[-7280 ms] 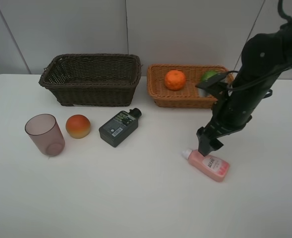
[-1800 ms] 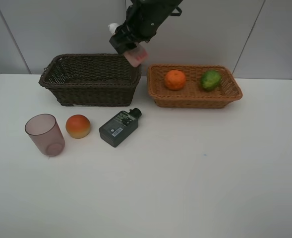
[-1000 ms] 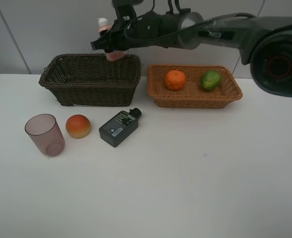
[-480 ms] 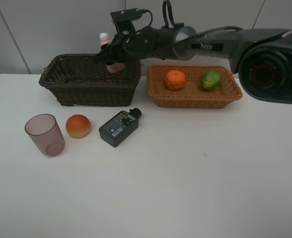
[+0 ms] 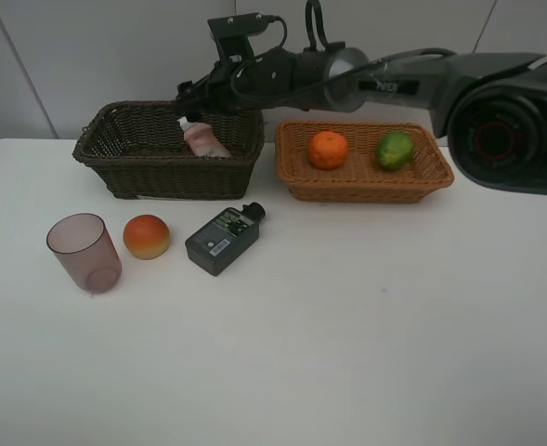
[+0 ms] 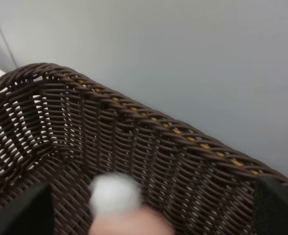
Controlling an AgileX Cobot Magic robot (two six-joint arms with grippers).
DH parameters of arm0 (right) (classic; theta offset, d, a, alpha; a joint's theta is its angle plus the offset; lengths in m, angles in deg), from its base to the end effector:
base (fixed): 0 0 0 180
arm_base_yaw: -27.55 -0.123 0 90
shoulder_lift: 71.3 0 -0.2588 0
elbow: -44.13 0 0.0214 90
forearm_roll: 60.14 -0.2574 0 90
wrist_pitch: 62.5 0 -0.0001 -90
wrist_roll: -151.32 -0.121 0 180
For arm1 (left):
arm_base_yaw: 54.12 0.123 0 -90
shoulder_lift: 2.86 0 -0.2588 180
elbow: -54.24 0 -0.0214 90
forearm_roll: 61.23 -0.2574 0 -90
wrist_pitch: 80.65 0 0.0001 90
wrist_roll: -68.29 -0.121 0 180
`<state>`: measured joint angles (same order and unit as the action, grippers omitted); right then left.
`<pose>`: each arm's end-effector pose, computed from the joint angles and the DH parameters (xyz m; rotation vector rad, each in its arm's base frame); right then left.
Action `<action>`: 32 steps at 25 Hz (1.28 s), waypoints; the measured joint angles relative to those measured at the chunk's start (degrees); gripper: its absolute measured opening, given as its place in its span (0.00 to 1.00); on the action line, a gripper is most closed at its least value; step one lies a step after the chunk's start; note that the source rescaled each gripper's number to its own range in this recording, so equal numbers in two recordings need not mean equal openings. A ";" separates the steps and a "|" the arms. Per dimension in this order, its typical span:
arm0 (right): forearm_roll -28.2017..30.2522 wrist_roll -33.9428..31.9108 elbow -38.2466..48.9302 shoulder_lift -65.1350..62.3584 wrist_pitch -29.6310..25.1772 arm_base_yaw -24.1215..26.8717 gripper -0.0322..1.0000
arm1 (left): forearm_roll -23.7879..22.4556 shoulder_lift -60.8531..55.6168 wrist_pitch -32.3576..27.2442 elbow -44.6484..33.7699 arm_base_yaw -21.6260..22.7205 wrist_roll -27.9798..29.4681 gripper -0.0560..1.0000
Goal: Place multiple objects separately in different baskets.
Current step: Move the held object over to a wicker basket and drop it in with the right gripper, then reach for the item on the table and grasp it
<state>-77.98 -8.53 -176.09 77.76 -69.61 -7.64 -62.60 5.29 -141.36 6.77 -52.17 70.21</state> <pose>0.4726 0.3389 0.1408 -0.6811 1.9235 0.3993 0.0524 0.0043 0.2690 -0.0698 2.0290 0.0289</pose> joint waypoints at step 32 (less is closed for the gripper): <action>9.36 0.00 0.00 -10.84 -20.31 0.00 0.79 | 0.00 0.00 0.00 0.00 0.00 0.00 0.93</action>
<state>-68.62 -8.53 -176.09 66.92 -89.92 -7.64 -62.60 5.29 -141.36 6.77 -52.17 70.21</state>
